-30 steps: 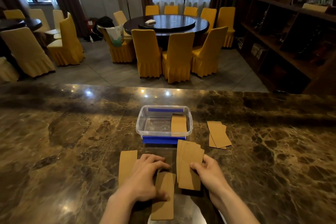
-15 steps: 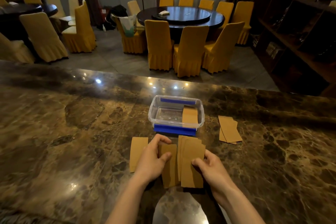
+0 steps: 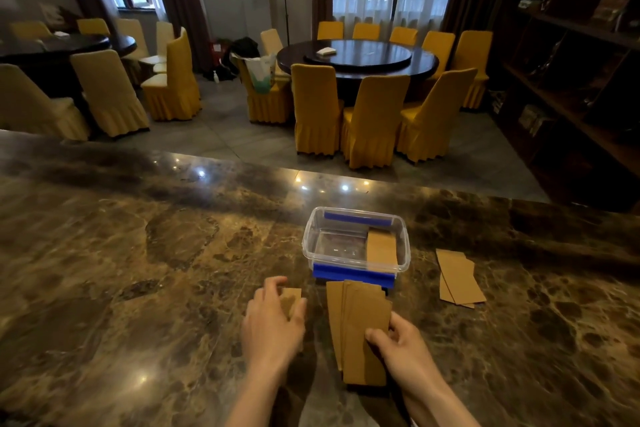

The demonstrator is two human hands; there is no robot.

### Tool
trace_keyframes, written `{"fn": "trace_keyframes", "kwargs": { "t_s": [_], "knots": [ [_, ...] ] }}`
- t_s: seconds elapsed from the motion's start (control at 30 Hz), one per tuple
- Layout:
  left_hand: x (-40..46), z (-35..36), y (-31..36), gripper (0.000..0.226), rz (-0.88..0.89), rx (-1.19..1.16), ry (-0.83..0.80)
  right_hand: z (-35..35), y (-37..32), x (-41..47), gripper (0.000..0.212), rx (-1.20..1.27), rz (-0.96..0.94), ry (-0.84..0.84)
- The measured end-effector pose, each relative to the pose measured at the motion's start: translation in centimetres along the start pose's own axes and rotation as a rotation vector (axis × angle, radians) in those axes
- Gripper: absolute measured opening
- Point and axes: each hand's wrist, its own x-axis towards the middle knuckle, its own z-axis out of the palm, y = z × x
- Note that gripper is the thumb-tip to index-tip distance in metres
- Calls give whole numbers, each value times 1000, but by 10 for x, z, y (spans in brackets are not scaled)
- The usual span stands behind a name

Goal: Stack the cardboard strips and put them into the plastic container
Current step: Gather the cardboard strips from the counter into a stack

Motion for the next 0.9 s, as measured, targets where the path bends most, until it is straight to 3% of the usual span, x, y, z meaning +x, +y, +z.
{"fn": "trace_keyframes", "kwargs": {
  "t_s": [0.13,0.27,0.4,0.6,0.9],
  "knots": [
    [-2,5,-11,77,-21,405,-39,1,3,4,22,-4,23,43],
    [-5,11,-6,84,13,423,-39,3,-1,7,24,-25,15,46],
    [2,1,-4,83,-90,202,-87,2,-6,9,27,-24,22,49],
    [13,-14,-3,45,-286,-436,-54,6,-12,12,24,23,42,24],
    [8,-8,13,24,-167,-822,-246,19,-23,12,25,58,-19,-3]
  ]
}}
